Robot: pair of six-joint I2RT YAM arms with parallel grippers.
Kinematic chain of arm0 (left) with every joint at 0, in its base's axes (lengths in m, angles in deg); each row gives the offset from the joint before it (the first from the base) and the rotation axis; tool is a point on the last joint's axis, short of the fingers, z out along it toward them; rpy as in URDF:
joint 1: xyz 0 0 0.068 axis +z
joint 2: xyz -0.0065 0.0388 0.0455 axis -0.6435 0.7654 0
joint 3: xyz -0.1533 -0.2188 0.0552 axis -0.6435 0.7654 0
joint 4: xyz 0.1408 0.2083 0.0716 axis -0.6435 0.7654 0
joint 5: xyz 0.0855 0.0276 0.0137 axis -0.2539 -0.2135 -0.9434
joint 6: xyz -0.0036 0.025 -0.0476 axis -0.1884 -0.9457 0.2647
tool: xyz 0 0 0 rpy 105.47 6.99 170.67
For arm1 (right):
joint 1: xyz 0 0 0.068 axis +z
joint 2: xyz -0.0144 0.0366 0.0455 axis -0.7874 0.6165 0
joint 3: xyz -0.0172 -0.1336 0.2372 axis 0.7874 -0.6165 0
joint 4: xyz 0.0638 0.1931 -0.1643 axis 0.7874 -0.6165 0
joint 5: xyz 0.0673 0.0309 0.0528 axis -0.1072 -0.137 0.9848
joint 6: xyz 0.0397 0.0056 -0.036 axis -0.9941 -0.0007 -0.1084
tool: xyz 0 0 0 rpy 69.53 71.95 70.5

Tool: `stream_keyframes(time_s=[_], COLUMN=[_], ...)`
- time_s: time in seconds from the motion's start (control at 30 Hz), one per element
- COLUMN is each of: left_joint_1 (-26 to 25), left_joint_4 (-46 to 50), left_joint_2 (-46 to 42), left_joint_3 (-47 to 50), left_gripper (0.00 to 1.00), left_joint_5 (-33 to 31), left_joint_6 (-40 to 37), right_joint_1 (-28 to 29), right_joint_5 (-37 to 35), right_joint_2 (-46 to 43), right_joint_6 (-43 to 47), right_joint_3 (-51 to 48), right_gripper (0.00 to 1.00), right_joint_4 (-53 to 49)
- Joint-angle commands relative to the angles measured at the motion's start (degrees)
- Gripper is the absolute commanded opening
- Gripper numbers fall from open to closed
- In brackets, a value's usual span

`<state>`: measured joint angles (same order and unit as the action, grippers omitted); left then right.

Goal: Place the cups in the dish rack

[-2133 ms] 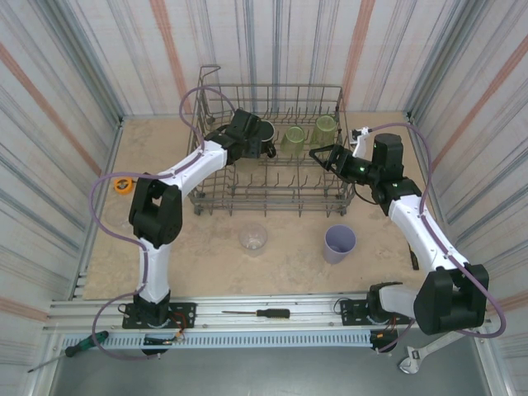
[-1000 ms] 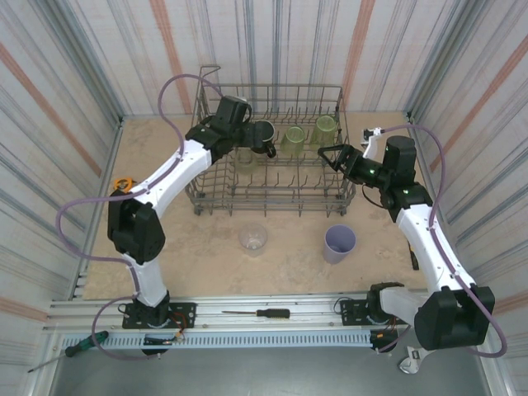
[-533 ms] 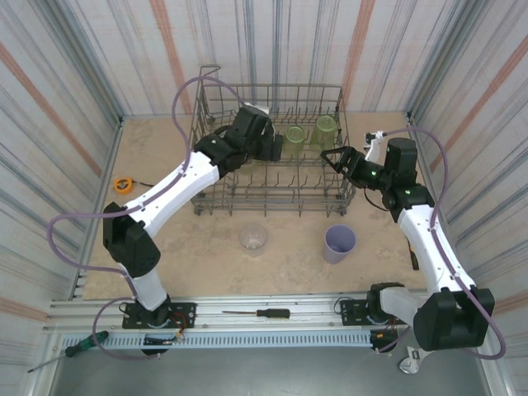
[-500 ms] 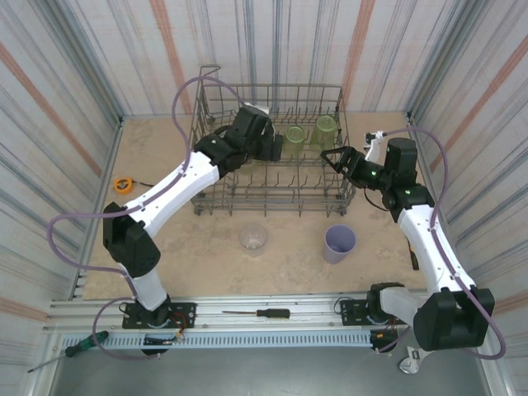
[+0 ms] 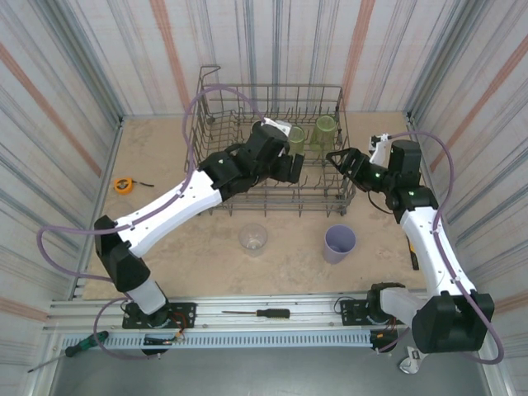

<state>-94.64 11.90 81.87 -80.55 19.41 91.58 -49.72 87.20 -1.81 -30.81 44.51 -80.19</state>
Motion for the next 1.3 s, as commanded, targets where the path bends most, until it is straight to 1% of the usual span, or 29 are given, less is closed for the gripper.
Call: stream_keyframes(time_s=[0.0, 0.2, 0.37, 0.47, 0.63, 0.73, 0.8, 1.0, 1.1, 1.17, 1.27], left_joint_1=[-2.0, -5.5, -7.9, -8.9, -11.1, -11.7, -12.1, -13.1, -13.4, -13.8, -14.6], left_joint_4=[-0.6, -1.5, -3.5, -5.9, -6.2, -6.8, -6.8, -7.3, -7.3, -8.3, -8.5], left_joint_2=[-2.1, -2.9, -2.7, -2.5, 0.6, 2.4, 3.3, 5.6, 7.1, 8.1, 10.0], left_joint_3=[2.4, 4.5, 7.0, 9.3, 9.4, 9.3, 8.7, 8.5, 8.6, 9.0, 8.2], left_gripper=[0.99, 0.99, 0.99, 0.99, 0.99, 0.99, 0.98, 0.95, 0.92, 0.89, 0.82], left_joint_5=[-2.1, -1.5, 0.2, 2.4, 3.5, 6.4, 6.4, 8.6, 10.4, 11.1, 10.8], left_joint_6=[2.0, 5.3, 8.6, 10.7, 11.8, 13.0, 12.9, 14.3, 16.9, 18.6, 19.1], right_joint_1=[-0.4, -0.7, -1.6, -1.9, -2.1, -2.1, -2.2, -2.5, -2.6, -2.8, -2.9], right_joint_5=[-1.7, -3.1, -3.6, -3.7, -4.2, -4.4, -4.2, -4.1, -3.9, -3.5, -3.2], right_joint_2=[-1.3, -1.3, -1.4, -1.3, -1.4, -1.6, -1.8, -2.0, -1.8, -1.8, -1.9], right_joint_6=[1.2, 1.4, 1.5, 1.4, 1.4, 1.4, 1.5, 1.6, 1.3, 0.8, 0.6], right_joint_3=[0.7, 0.9, 0.9, 0.9, 0.9, 0.4, 0.2, -0.8, -1.0, -1.0, -1.0], right_gripper=[0.99, 0.99, 0.99, 0.99, 0.99, 0.99, 0.99, 0.99, 0.99, 0.99, 0.99], right_joint_4=[-1.7, -2.3, -2.8, -2.8, -3.1, -3.0, -3.1, -2.9, -2.8, -2.8, -2.5])
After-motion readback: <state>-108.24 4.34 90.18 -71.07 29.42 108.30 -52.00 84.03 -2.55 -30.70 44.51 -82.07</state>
